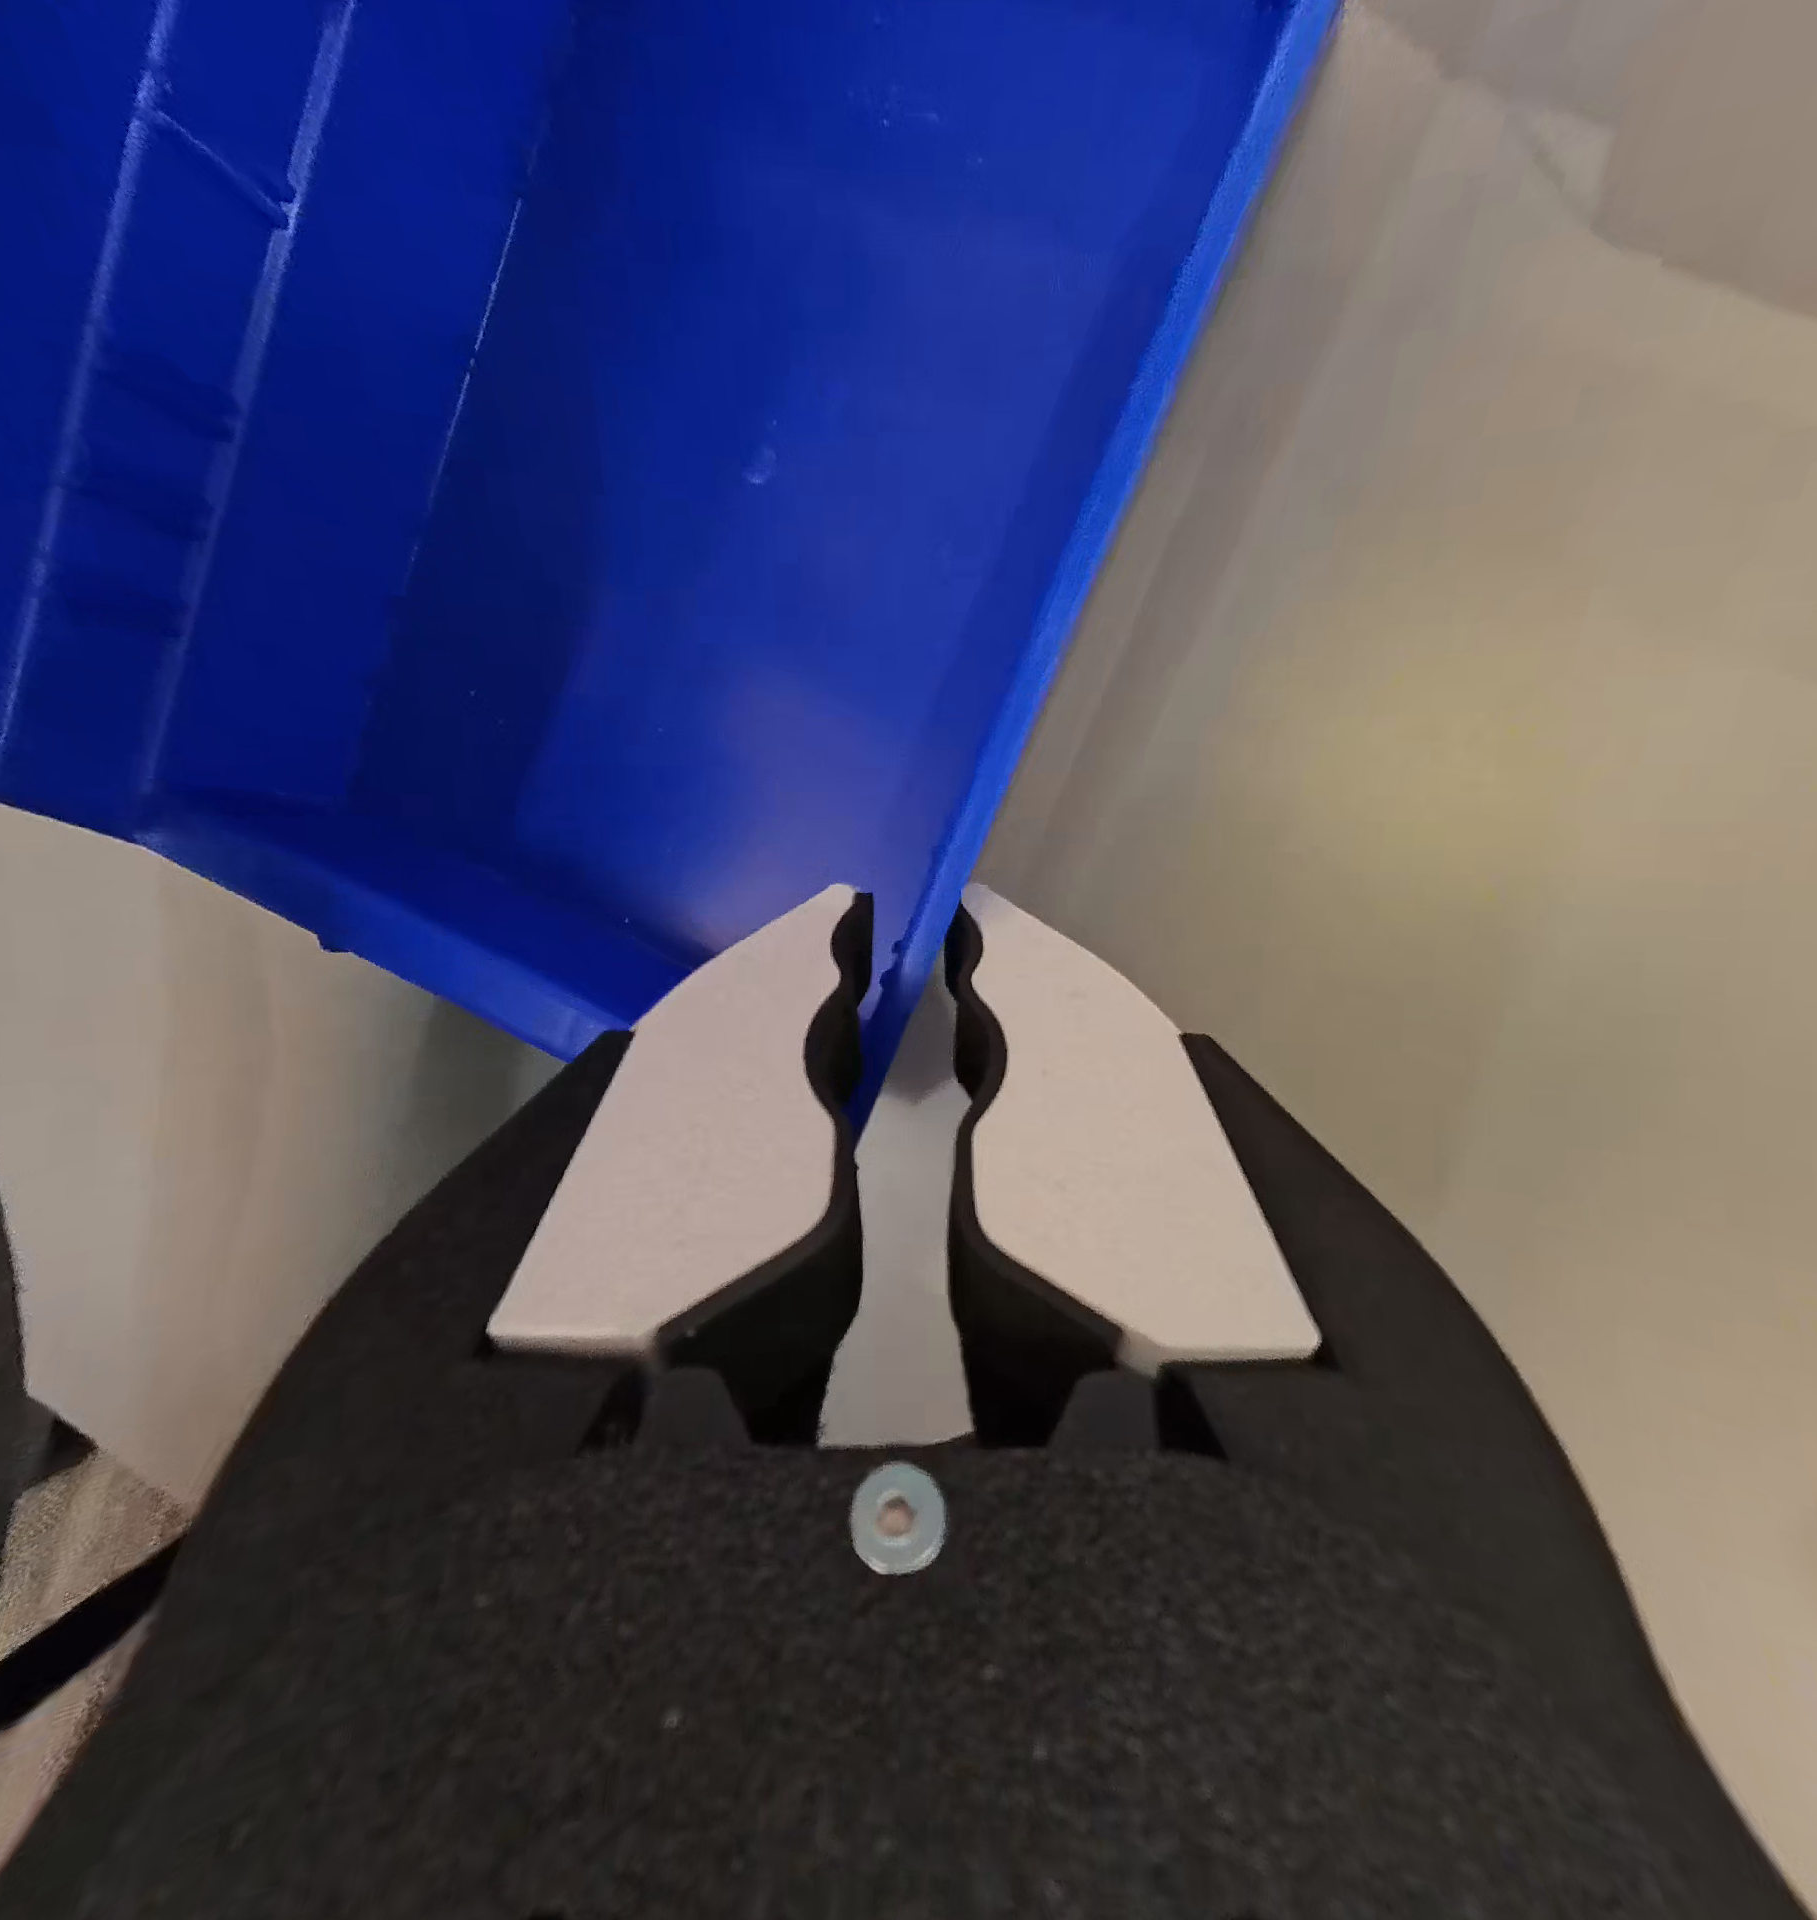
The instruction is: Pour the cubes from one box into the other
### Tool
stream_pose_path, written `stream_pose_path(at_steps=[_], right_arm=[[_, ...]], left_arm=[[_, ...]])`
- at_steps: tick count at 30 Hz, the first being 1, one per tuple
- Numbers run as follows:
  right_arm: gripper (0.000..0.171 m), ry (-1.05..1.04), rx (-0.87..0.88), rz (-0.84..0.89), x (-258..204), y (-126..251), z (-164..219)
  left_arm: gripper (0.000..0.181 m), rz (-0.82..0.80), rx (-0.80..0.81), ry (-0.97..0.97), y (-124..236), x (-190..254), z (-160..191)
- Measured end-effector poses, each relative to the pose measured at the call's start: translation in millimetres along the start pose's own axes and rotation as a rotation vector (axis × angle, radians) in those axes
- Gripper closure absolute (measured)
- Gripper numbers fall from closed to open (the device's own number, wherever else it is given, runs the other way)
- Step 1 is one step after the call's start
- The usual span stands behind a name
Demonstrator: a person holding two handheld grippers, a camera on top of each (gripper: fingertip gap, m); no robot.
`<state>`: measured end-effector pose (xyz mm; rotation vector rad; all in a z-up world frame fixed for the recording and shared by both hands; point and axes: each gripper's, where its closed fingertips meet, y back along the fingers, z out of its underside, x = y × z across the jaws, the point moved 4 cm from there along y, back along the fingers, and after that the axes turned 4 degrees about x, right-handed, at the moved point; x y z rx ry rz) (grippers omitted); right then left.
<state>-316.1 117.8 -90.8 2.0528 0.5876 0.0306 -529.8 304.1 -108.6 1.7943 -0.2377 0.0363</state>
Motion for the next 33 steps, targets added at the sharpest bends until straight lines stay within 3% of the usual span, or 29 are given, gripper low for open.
stream_pose_path(at_steps=[3, 5, 10, 13, 16, 19, 22, 26, 28, 30, 33], right_arm=[[0.154, 0.038, 0.011, -0.029, -1.1, -0.8, 1.0], [0.148, 0.019, 0.071, -0.075, 2.2, 10.9, -1.7], [0.145, 0.039, 0.303, -0.126, 31.7, 82.0, -7.9], [0.143, 0.09, 0.454, -0.197, 60.7, 132.7, 0.5], [0.135, 0.197, 0.629, -0.153, 111.2, 179.3, 19.9], [0.131, 0.266, 0.66, 0.06, 185.6, 213.3, 56.7], [0.131, 0.224, 0.628, 0.177, 251.3, 238.6, 107.9], [0.131, 0.117, 0.653, 0.283, 321.3, 261.9, 190.8], [0.131, 0.021, 0.633, 0.4, 356.9, 269.6, 234.5], [0.131, -0.109, 0.686, 0.435, 378.8, 279.5, 269.5], [0.129, -0.157, 0.771, 0.407, 392.4, 300.4, 288.5]], left_arm=[[0.174, -0.047, 0.011, -0.016, 3.8, 0.6, 2.2], [0.156, -0.056, 0.055, 0.003, 15.2, 2.8, 1.6], [0.137, -0.041, 0.222, 0.08, 77.0, 15.5, 4.9], [0.136, 0.015, 0.421, 0.085, 129.5, 43.5, 15.8], [0.135, 0.15, 0.61, 0.058, 170.9, 87.5, 49.8], [0.135, 0.258, 0.785, 0.059, 195.7, 121.7, 107.5], [0.135, 0.243, 0.953, 0.144, 191.8, 130.7, 179.9], [0.135, 0.161, 1.093, 0.31, 158.0, 133.5, 275.8], [0.136, 0.114, 1.112, 0.285, 134.3, 147.0, 311.7], [0.138, 0.075, 1.022, 0.186, 104.3, 167.0, 338.5], [0.138, -0.036, 1.017, 0.08, 84.9, 182.7, 359.7]])
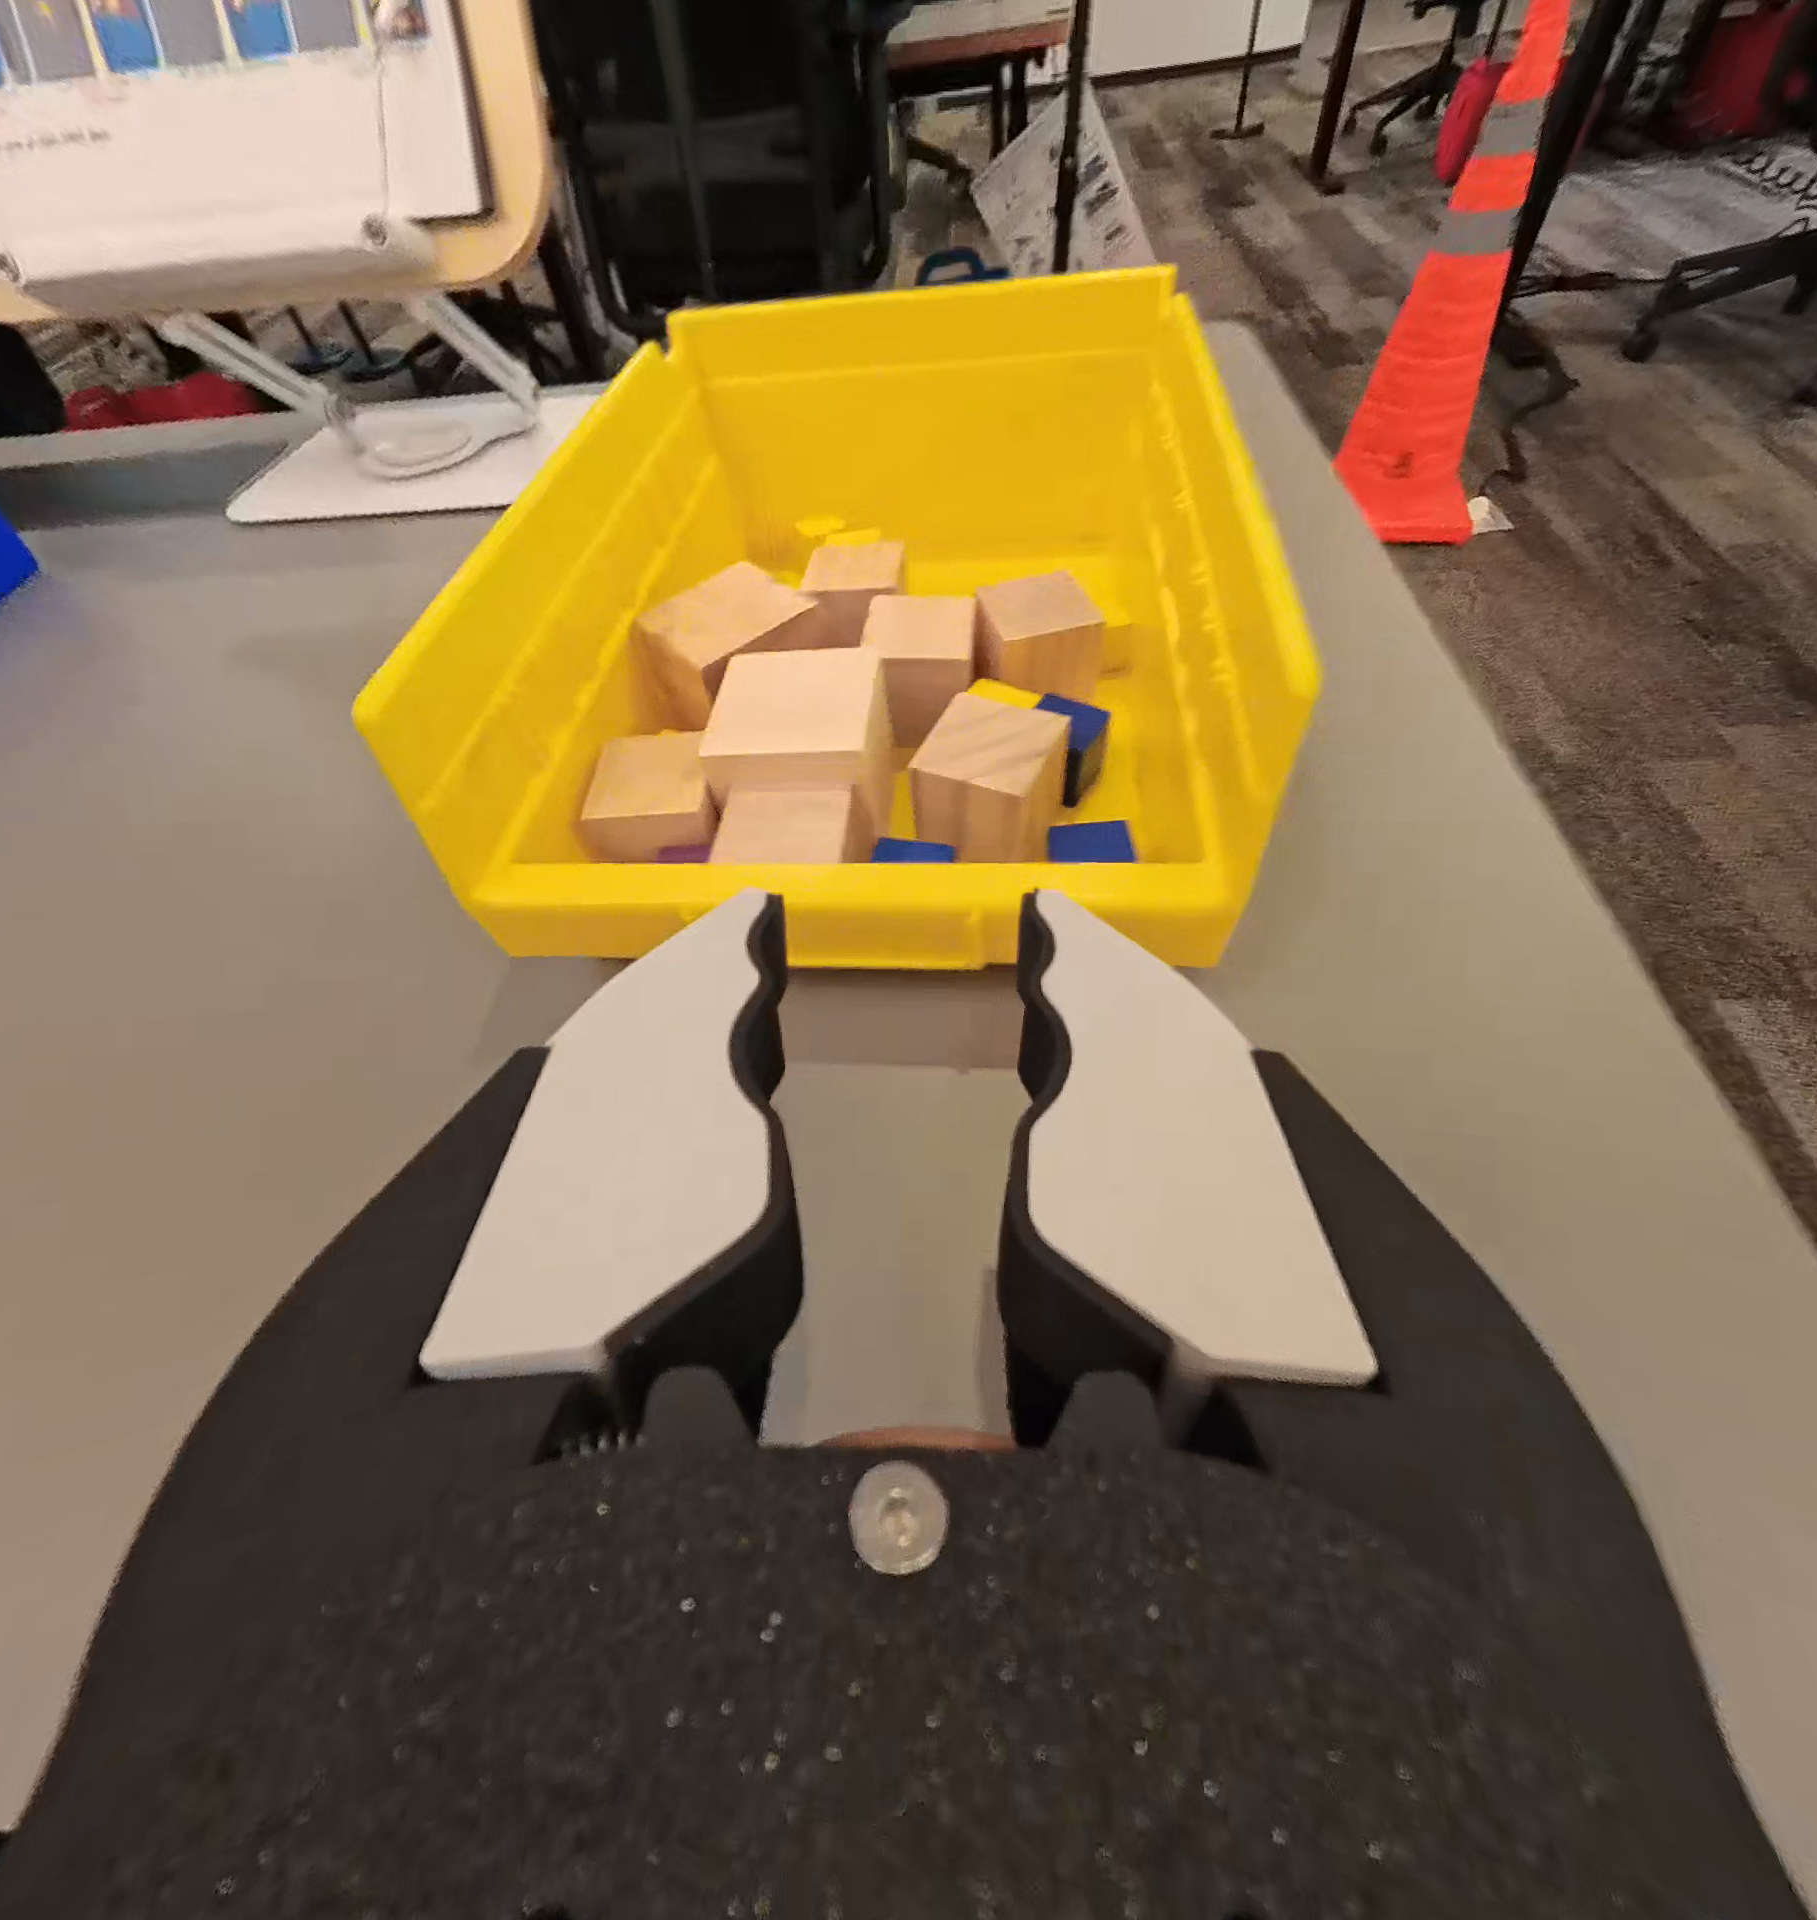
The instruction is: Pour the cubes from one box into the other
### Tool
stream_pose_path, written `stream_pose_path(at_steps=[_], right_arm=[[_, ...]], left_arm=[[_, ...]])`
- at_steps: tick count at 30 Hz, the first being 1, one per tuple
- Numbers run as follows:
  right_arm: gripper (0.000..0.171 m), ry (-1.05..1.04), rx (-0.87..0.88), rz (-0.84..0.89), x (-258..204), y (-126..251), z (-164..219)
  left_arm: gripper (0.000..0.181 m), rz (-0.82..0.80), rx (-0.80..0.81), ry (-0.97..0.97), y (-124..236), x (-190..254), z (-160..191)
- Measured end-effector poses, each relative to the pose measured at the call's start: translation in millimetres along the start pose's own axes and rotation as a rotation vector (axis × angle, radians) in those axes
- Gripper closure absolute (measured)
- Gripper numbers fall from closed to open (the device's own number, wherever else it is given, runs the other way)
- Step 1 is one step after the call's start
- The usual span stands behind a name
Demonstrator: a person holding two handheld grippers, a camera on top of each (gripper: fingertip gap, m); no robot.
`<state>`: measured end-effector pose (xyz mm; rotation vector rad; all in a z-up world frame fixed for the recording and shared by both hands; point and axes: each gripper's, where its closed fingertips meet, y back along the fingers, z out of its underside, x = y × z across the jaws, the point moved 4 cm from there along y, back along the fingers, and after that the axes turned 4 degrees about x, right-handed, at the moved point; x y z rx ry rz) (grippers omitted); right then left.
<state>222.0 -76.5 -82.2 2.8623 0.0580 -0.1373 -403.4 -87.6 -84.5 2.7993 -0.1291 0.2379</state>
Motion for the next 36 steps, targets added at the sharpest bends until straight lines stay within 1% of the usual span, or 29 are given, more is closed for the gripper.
stream_pose_path(at_steps=[3, 5, 6, 7, 9, 11, 14, 21, 36], right_arm=[[0.129, 0.012, 0.083, 0.046, 12.9, 8.1, -16.1], [0.129, 0.034, 0.109, 0.072, 13.4, 8.4, -14.9], [0.13, 0.043, 0.108, 0.075, 11.6, 6.5, -11.7], [0.132, 0.05, 0.113, 0.062, 8.0, 3.8, -9.1], [0.133, 0.056, 0.104, 0.03, 1.3, -3.7, -5.9], [0.133, 0.073, 0.06, 0.039, 0.8, -9.8, 0.1], [0.133, 0.087, 0.043, 0.041, 1.1, -10.2, 5.3], [0.133, 0.075, 0.037, 0.039, 4.5, -4.7, 7.0], [0.133, 0.079, 0.028, 0.022, 2.2, -4.5, 8.0]], left_arm=[[0.138, -0.017, 0.101, -0.034, 1.9, 9.1, -10.5], [0.138, -0.053, 0.149, -0.103, -2.7, 9.5, -14.9], [0.139, -0.067, 0.141, -0.137, -6.8, 9.5, -12.5], [0.14, -0.073, 0.101, -0.162, -11.4, 9.9, -7.6], [0.139, -0.067, 0.049, -0.17, -17.2, 13.2, -2.0], [0.139, -0.06, 0.064, -0.178, -20.0, 17.0, -2.8], [0.139, -0.075, 0.052, -0.214, -25.4, 17.6, -1.9], [0.139, -0.036, 0.036, -0.153, -28.2, 20.8, -0.7], [0.139, -0.047, 0.015, -0.162, -30.4, 20.2, 2.5]])
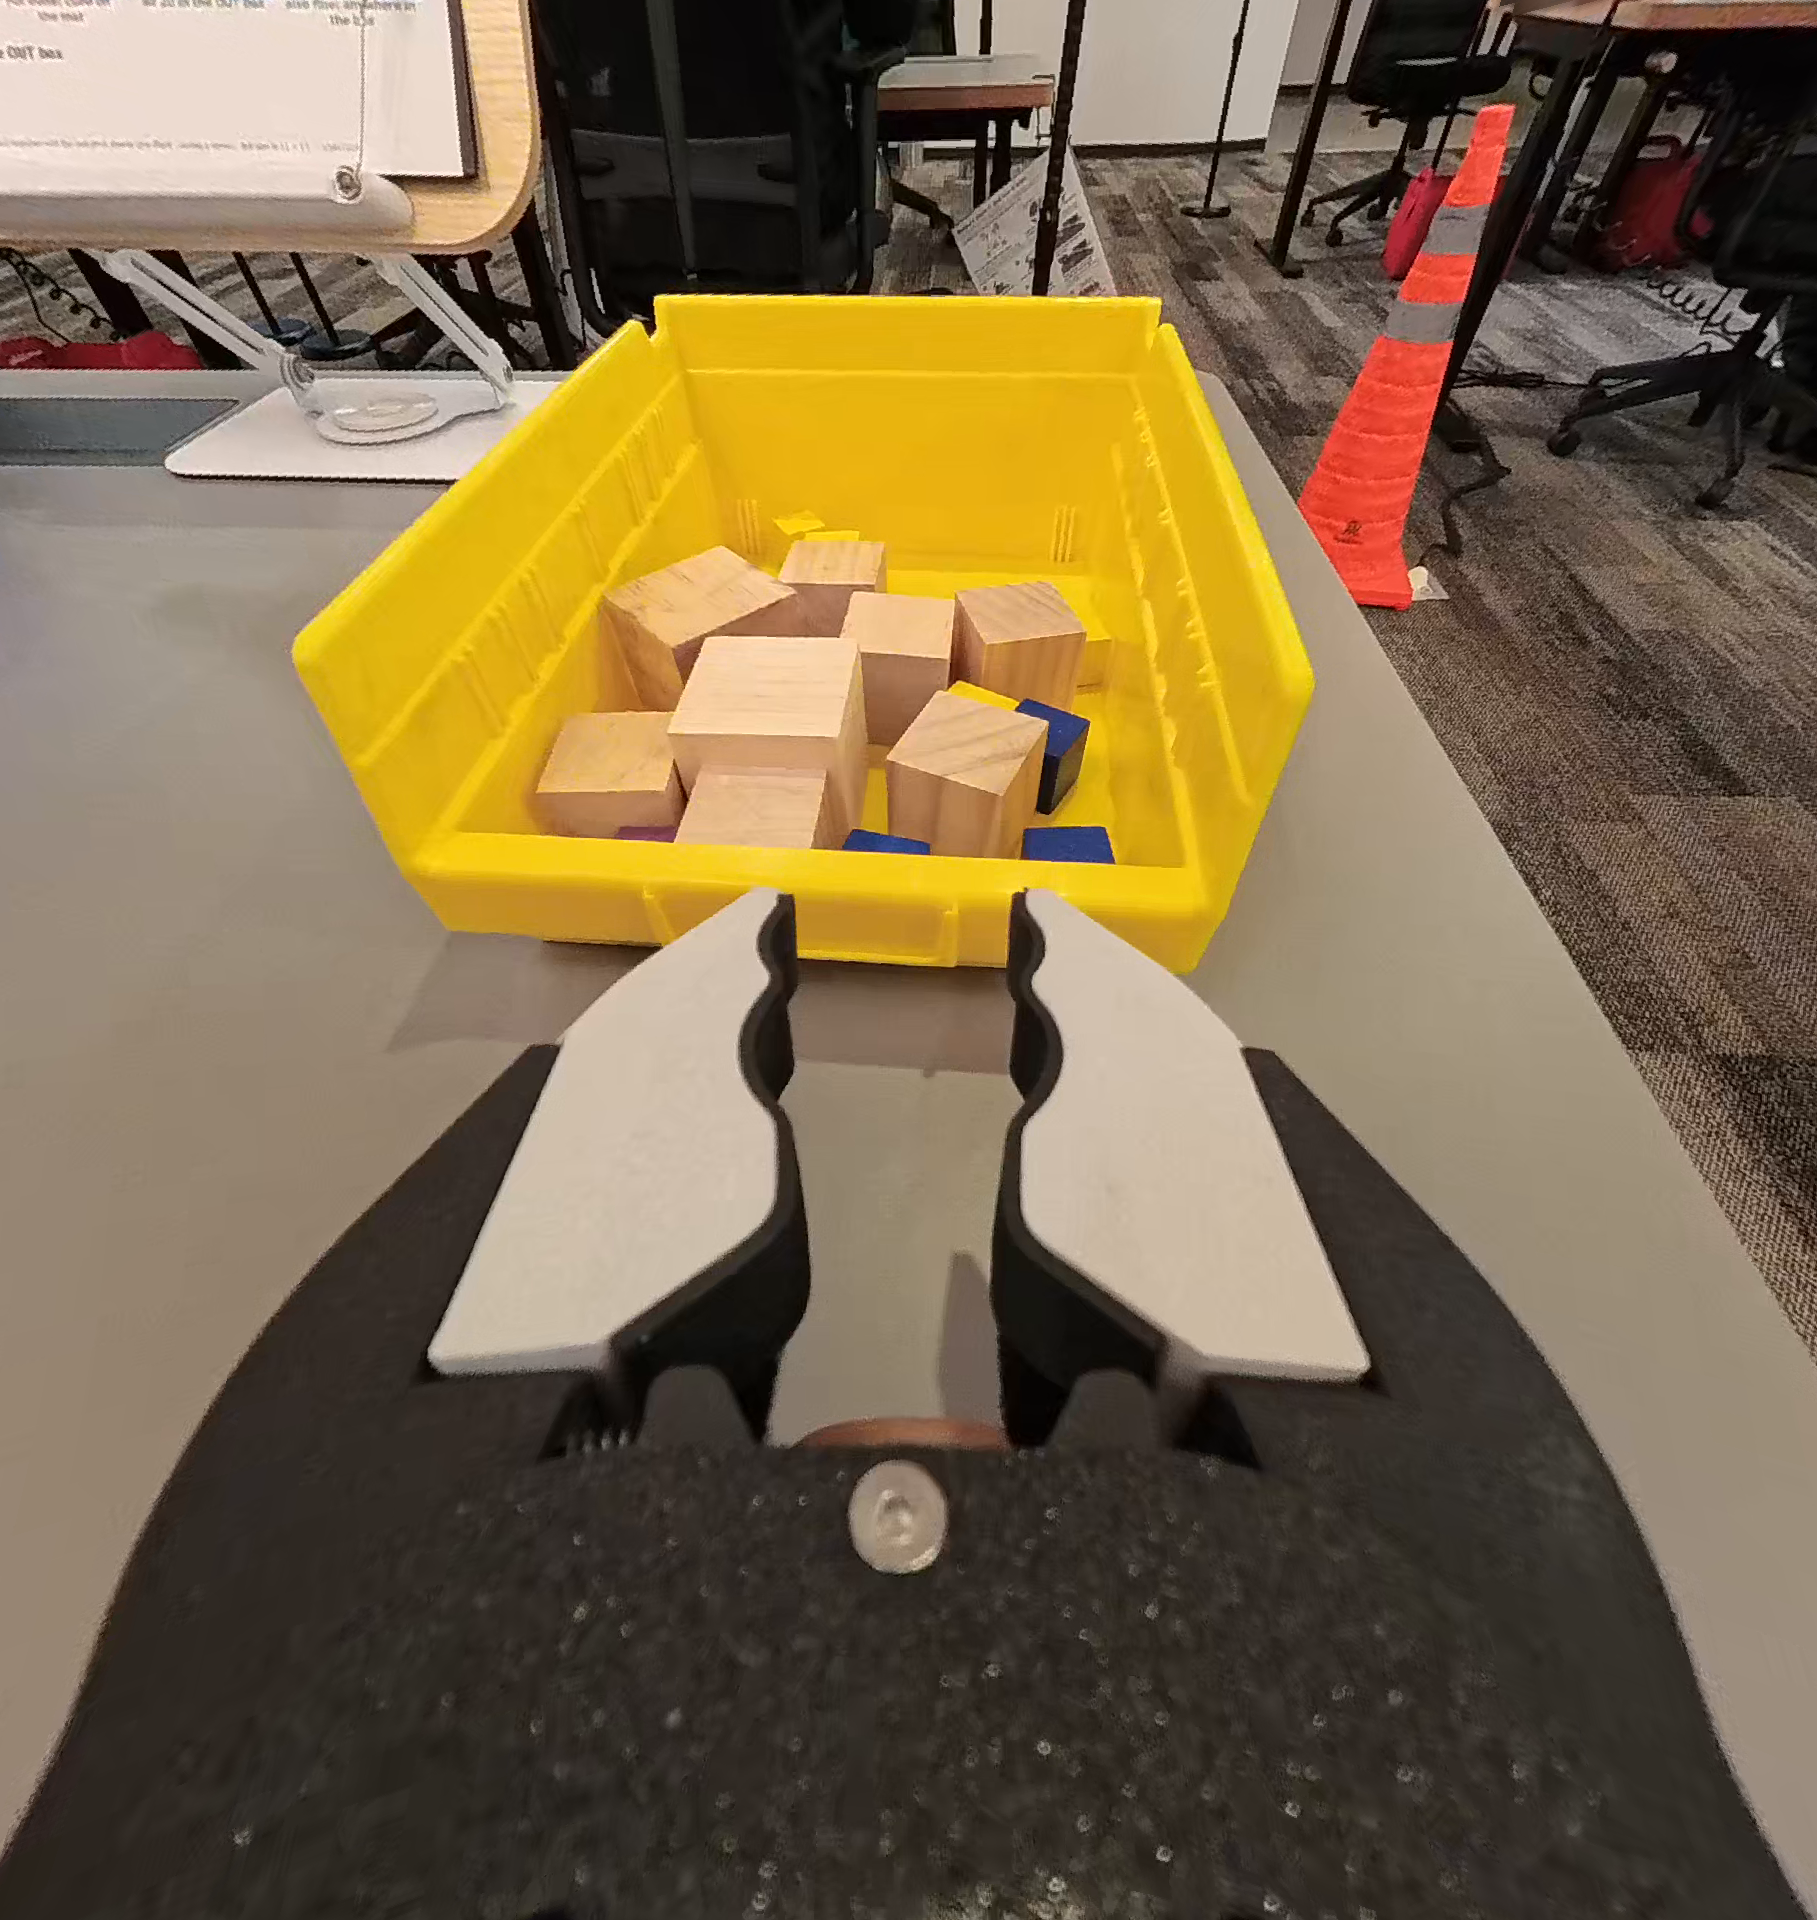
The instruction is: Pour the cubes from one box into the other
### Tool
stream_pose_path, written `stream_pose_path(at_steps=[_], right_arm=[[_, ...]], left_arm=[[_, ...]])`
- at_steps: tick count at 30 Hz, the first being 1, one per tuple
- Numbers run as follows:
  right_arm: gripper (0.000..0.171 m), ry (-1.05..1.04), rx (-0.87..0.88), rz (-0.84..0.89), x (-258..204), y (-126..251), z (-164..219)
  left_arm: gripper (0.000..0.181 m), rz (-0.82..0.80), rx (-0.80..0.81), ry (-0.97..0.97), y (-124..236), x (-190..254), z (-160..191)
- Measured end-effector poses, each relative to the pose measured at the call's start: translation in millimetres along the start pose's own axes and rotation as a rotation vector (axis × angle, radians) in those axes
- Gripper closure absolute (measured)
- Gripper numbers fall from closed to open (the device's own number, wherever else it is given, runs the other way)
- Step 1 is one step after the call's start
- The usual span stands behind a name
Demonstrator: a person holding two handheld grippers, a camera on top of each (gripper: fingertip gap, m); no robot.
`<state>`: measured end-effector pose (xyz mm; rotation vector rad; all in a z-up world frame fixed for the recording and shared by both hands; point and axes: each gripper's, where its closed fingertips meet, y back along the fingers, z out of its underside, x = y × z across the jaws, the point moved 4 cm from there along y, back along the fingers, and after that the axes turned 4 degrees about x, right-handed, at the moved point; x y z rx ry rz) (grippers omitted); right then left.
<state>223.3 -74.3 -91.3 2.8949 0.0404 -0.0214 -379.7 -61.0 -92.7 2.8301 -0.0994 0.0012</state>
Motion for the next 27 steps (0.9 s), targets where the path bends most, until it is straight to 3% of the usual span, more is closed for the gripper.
stream_pose_path(at_steps=[6, 10, 14, 17, 19, 22, 25, 27], right_arm=[[0.133, 0.006, 0.0, -0.001, -0.7, 0.1, -0.4], [0.132, 0.013, 0.012, 0.035, 6.9, 1.1, -3.9], [0.131, -0.013, -0.003, 0.074, 18.5, 4.7, -3.1], [0.131, -0.073, 0.017, 0.053, 19.5, 8.0, -5.2], [0.128, -0.095, 0.028, 0.065, 20.8, 9.2, -5.8], [0.127, -0.079, 0.02, 0.085, 21.2, 9.8, -2.7], [0.121, -0.059, 0.017, 0.131, 23.5, 11.0, -1.9], [0.117, -0.058, 0.009, 0.124, 22.0, 11.4, -0.6]], left_arm=[[0.139, 0.015, -0.011, -0.007, -1.0, 2.9, 2.2], [0.137, 0.194, 0.13, 0.01, 0.0, 38.4, -15.7], [0.124, 0.454, 0.088, -0.014, -7.1, 134.4, -17.8], [0.119, 0.677, -0.009, 0.012, -10.3, 236.2, -11.0], [0.117, 0.778, 0.035, 0.022, -9.3, 303.3, -12.1], [0.12, 0.709, 0.056, -0.093, -24.4, 372.5, -5.3], [0.126, 0.545, 0.096, -0.193, -65.0, 408.6, -12.2], [0.124, 0.571, 0.005, -0.175, -87.5, 437.0, -7.5]])
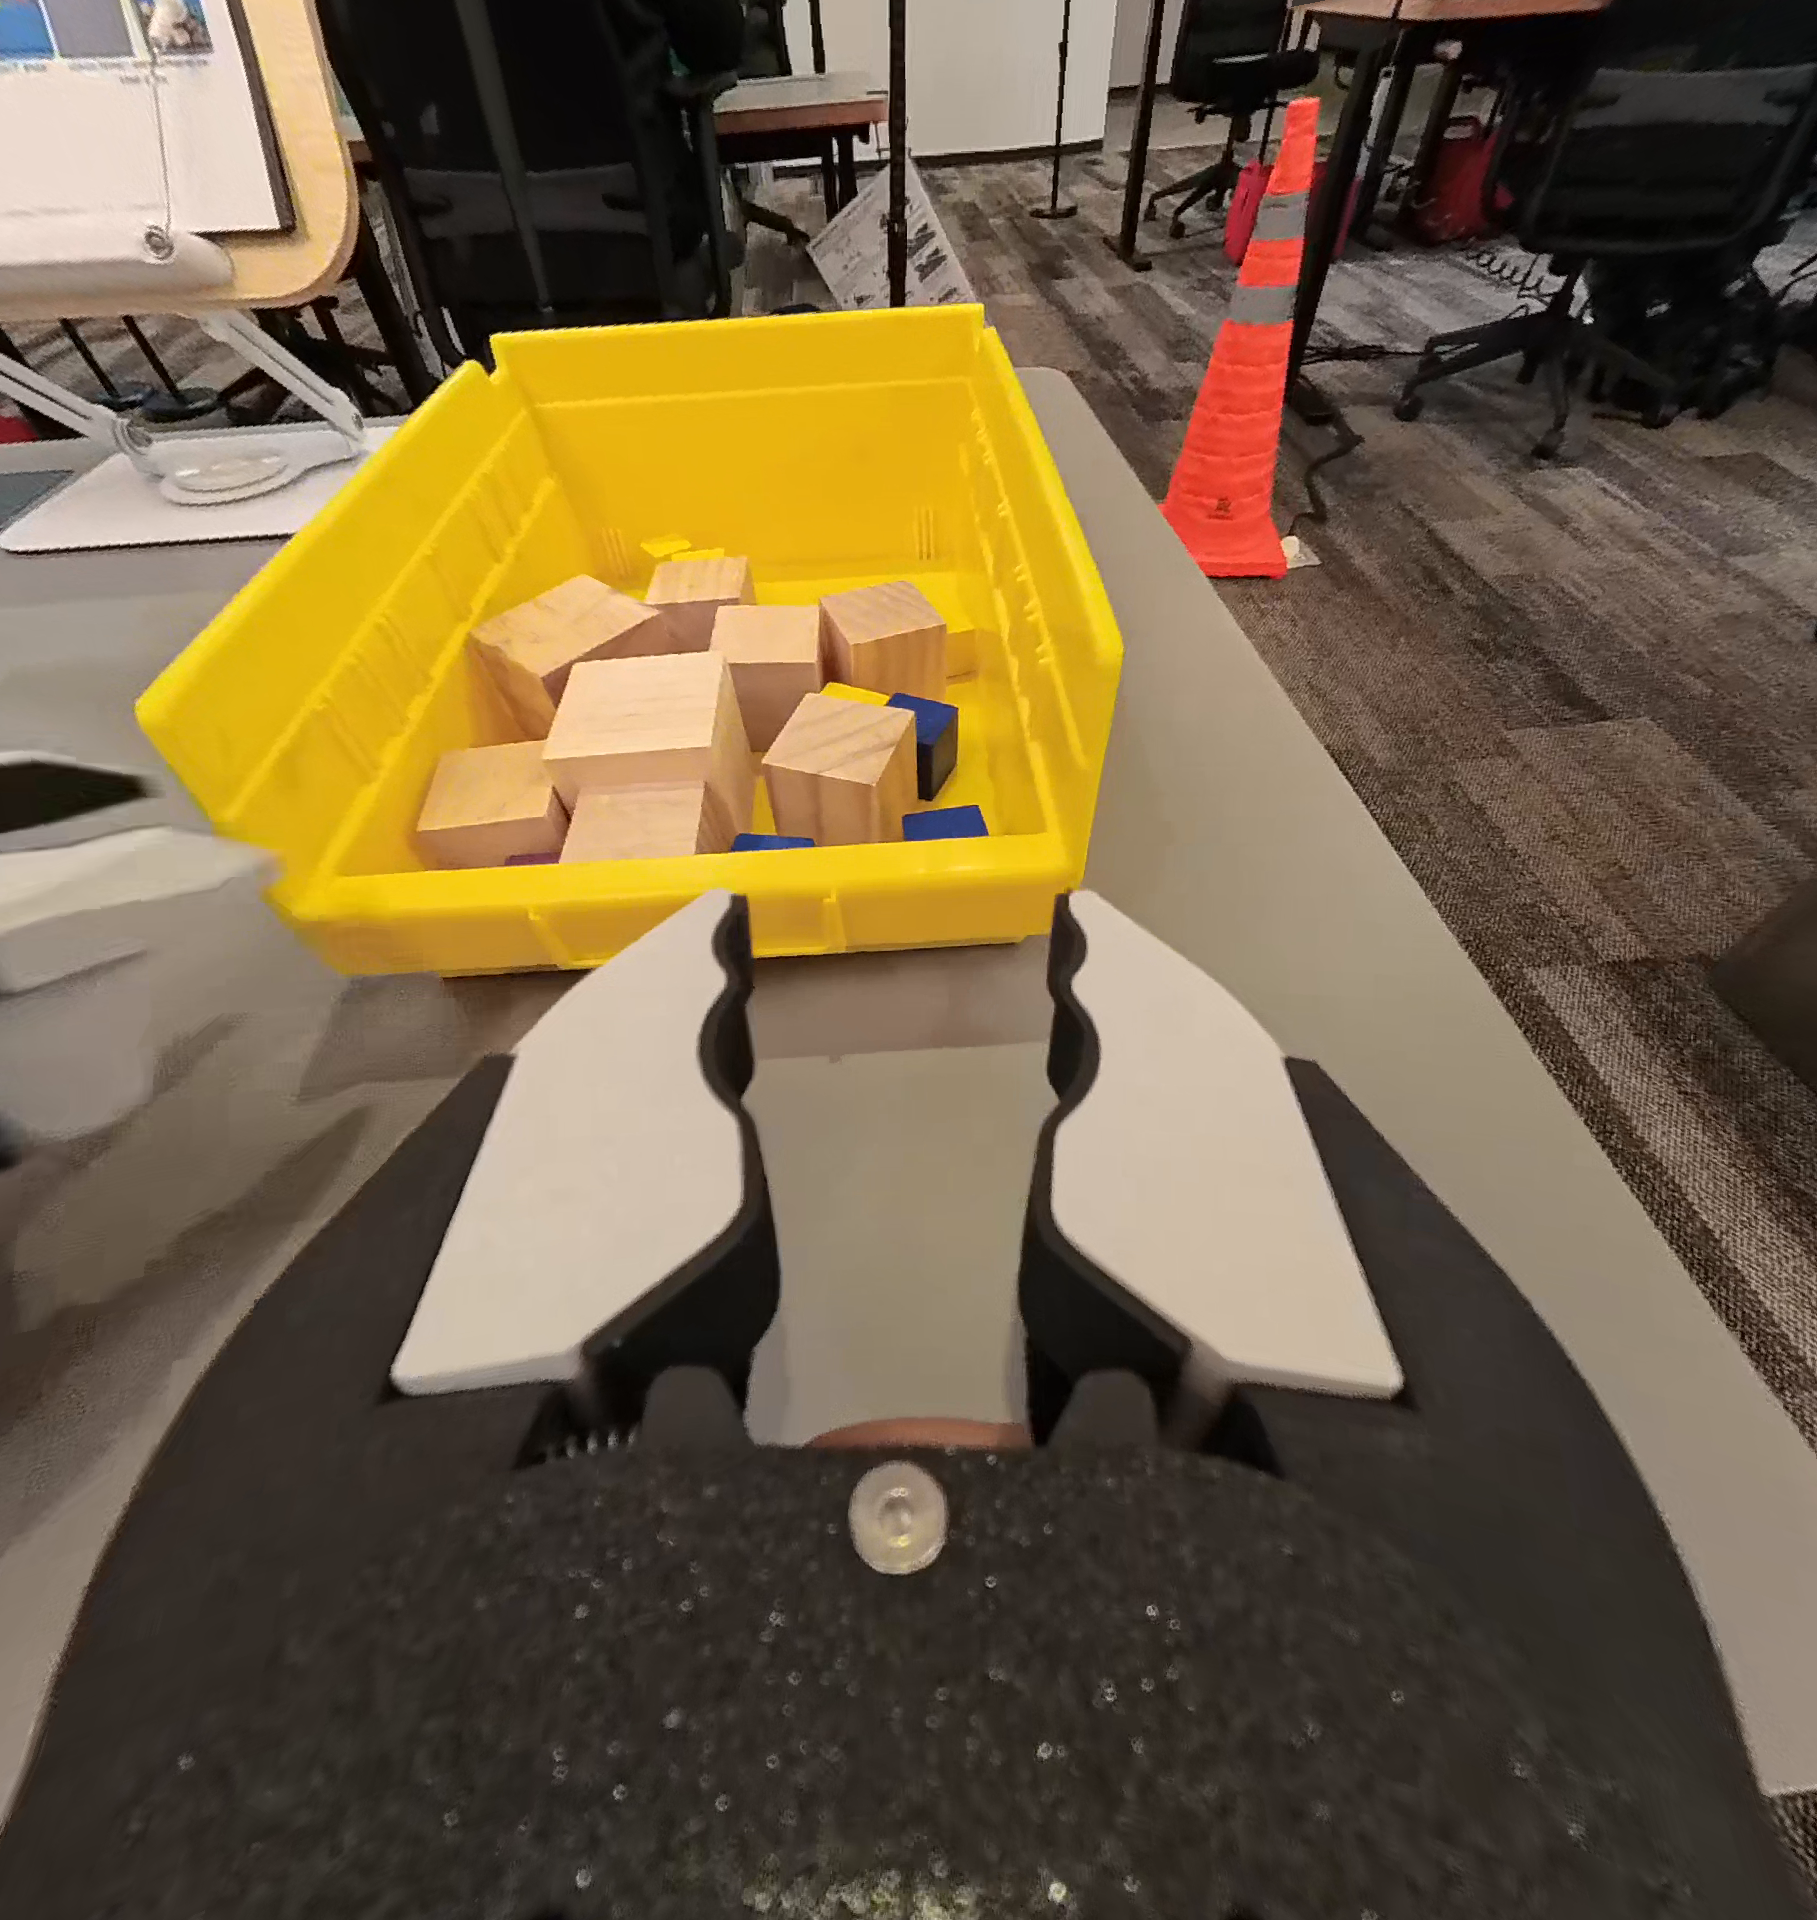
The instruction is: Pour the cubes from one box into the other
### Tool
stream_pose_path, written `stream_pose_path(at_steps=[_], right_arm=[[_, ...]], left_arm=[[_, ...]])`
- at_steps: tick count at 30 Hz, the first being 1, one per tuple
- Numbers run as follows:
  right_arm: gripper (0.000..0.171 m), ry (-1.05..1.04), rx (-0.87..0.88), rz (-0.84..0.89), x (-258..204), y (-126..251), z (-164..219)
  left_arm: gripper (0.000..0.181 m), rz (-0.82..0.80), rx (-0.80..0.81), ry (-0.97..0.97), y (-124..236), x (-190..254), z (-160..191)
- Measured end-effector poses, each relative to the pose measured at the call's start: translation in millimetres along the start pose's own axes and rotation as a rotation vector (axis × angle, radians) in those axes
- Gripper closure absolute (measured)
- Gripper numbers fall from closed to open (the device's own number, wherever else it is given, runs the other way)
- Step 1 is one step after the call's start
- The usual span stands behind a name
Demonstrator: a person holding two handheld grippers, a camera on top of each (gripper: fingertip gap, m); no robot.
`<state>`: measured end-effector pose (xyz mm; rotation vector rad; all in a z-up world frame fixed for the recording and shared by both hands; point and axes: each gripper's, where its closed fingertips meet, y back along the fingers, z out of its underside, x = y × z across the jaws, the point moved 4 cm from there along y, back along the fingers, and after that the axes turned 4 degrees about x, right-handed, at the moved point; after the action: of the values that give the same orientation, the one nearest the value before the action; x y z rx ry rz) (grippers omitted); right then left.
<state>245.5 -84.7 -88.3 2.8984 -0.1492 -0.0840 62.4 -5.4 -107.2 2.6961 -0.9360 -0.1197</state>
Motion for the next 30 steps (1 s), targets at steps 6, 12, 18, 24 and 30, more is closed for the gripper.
stream_pose_path(at_steps=[6, 12, 18, 24, 30], right_arm=[[0.11, -0.049, -0.047, -0.009, 3.0, -5.1, 10.6], [0.113, -0.148, -0.09, 0.001, 6.3, -17.6, 18.2], [0.129, -0.072, -0.122, 0.086, -17.5, -36.9, 18.7], [0.168, -0.094, -0.115, 0.124, -31.2, -37.7, 9.2], [0.168, -0.072, 0.005, 0.005, -108.5, -46.6, -23.3]], left_arm=[[0.145, -0.027, -0.085, 0.121, -46.8, 5.5, -1.0], [0.174, -0.22, -0.116, 0.165, -26.3, -24.0, -2.1], [0.177, -0.234, -0.126, 0.173, -0.6, -27.0, 4.5], [0.177, -0.232, -0.104, 0.183, 17.0, -37.5, 6.2], [0.178, -0.344, -0.003, 0.199, 67.5, -100.3, -12.1]])
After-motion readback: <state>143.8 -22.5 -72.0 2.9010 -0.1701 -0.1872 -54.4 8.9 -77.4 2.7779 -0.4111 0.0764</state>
